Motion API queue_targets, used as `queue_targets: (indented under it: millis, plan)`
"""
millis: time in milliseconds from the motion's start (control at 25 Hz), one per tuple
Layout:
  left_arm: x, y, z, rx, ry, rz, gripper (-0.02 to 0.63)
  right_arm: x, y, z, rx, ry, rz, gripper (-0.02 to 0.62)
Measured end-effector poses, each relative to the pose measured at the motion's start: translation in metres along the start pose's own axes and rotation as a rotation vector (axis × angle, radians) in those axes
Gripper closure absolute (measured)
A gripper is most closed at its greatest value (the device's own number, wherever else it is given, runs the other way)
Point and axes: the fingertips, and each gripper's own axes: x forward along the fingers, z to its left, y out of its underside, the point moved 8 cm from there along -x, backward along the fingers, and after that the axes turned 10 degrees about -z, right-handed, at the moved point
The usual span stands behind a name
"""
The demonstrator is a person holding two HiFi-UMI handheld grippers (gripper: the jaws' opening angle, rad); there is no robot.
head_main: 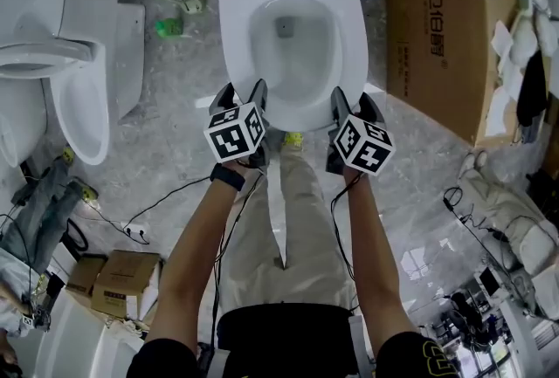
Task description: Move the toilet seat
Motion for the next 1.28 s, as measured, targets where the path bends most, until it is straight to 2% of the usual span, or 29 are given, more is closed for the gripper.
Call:
queue_targets:
  millis: [520,1280]
  plan:
    - [-0.006,-0.013,-0.006,-0.013,-0.009,-0.012,0.299,-0.006,-0.015,0.005,-0.003,0.018,-0.017,0.302]
    - [-0.012,-0.049,-0.015,-0.041,-0.029,0.023,0.299,-0.014,-0.049,0.017,0.019,-0.003,-0.028,0.302]
